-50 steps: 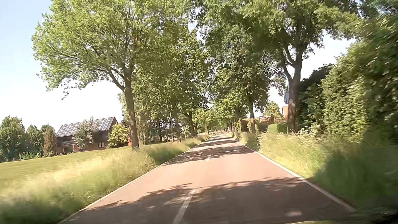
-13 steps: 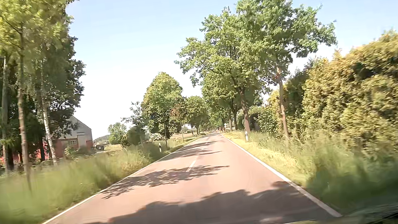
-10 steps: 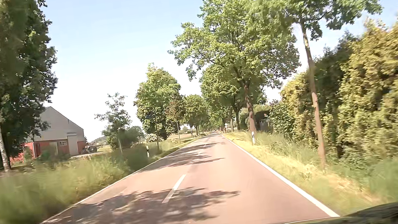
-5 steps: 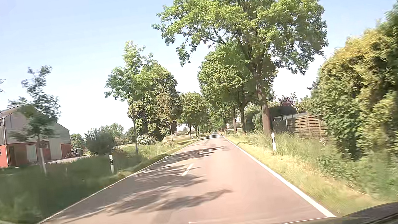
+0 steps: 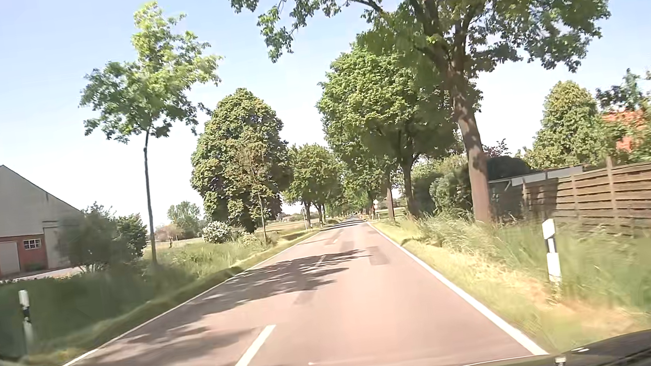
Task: Follow the waypoints while adhering to traffic rules and regulations
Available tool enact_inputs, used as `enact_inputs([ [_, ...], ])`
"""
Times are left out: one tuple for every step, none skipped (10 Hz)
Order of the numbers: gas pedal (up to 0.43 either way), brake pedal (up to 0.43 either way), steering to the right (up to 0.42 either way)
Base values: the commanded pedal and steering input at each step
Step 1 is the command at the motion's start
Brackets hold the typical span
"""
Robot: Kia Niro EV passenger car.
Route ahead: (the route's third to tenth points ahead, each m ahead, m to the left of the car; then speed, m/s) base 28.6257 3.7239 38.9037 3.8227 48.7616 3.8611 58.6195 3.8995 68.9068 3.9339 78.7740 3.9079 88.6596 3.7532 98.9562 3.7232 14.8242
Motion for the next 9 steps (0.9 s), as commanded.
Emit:
enact_inputs([
  [0.008,0.000,-0.003],
  [0.020,0.000,-0.003],
  [0.039,0.000,-0.003],
  [0.047,0.000,-0.003],
  [0.047,0.000,-0.003],
  [0.047,0.000,-0.003],
  [0.047,0.000,-0.003],
  [0.047,0.000,-0.003],
  [0.047,0.000,-0.003],
])
